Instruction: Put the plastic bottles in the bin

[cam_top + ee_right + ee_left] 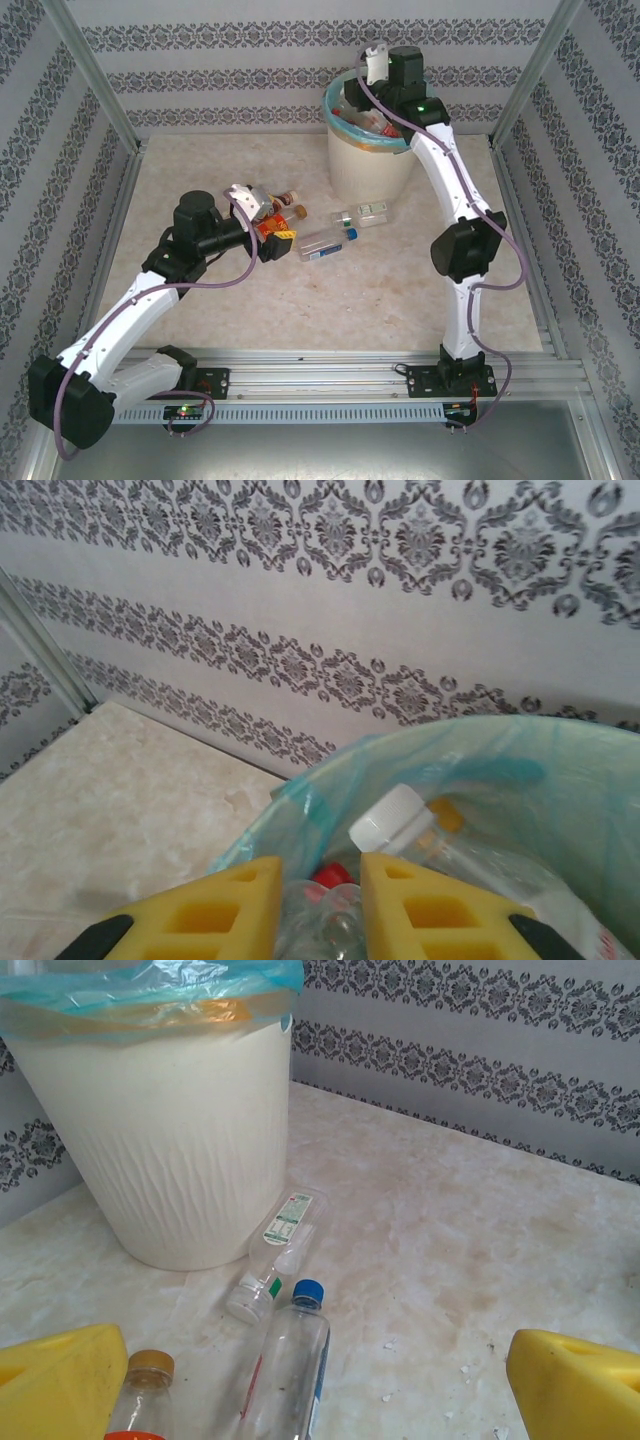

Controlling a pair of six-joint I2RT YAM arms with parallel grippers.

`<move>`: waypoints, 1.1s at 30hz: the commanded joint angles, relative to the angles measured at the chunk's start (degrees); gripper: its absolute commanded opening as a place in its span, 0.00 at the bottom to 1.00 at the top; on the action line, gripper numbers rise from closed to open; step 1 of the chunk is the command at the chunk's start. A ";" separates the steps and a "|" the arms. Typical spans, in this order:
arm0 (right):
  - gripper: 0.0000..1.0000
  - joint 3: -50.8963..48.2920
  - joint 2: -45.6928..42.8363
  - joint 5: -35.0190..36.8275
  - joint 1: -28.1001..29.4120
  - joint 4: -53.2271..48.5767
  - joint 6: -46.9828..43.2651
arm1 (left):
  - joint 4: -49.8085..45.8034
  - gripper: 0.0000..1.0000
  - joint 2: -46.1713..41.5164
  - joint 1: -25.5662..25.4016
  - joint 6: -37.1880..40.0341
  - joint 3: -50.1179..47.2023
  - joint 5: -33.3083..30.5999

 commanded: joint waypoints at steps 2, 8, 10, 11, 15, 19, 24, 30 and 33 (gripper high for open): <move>0.27 -3.07 -2.29 5.25 -0.29 -7.42 -0.79 | 1.27 0.98 -0.15 -0.39 1.30 0.38 0.42; 0.27 -5.15 -5.02 10.15 -0.37 -9.01 -1.02 | 0.91 0.98 -0.39 -0.43 1.97 -0.06 -0.28; 0.27 -6.35 -6.20 13.38 -0.41 -9.85 -1.23 | 0.59 0.98 -0.35 -0.44 2.18 0.01 -0.32; 0.27 -7.02 -6.94 15.00 -0.43 -10.25 -1.70 | 0.39 0.98 -0.30 -0.44 2.31 0.05 -0.42; 0.28 -9.43 -9.33 20.17 -0.52 -11.46 -3.43 | 0.27 0.98 -0.25 -0.44 2.48 -0.02 -0.40; 0.28 -9.25 -9.52 21.72 -0.91 -12.90 -4.84 | 0.41 0.98 0.19 -0.44 2.41 -0.12 -0.29; 0.28 -5.16 -7.32 26.26 -1.27 -20.74 -6.33 | -0.10 0.98 0.17 -0.44 2.26 0.22 -0.32; 0.28 -10.90 -8.39 24.52 -2.65 -20.74 -5.35 | -0.21 0.98 -0.17 -0.49 3.13 -0.45 -1.12; 0.28 -10.74 -7.25 24.08 -3.41 -21.31 -4.97 | -0.16 0.98 0.19 -0.44 2.72 -0.32 -0.78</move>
